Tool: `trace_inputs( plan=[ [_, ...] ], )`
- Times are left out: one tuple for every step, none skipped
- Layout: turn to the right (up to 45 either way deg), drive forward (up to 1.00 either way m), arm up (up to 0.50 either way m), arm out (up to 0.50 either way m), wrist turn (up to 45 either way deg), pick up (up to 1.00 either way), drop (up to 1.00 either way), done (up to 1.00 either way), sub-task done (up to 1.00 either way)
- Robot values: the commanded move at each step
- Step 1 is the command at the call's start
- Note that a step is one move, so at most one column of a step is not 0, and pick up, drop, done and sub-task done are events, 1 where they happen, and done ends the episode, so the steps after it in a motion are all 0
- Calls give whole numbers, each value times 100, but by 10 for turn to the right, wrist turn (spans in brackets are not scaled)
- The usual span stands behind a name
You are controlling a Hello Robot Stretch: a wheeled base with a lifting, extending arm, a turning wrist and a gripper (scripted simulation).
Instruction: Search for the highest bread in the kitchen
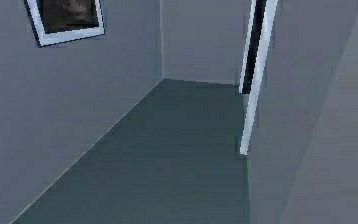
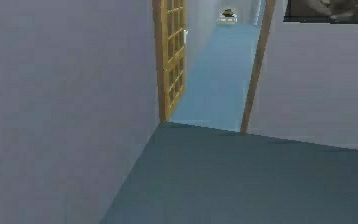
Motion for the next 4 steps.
trace_inputs(
  plan=[
    [-30, 0, 0, 0, 0, 0, 0, 0, 0],
    [0, 45, 0, 0, 0, 0, 0, 0, 0],
    [30, 0, 0, 0, 0, 0, 0, 0, 0],
    [-450, 0, 0, 0, 0, 0, 0, 0, 0]
  ],
)
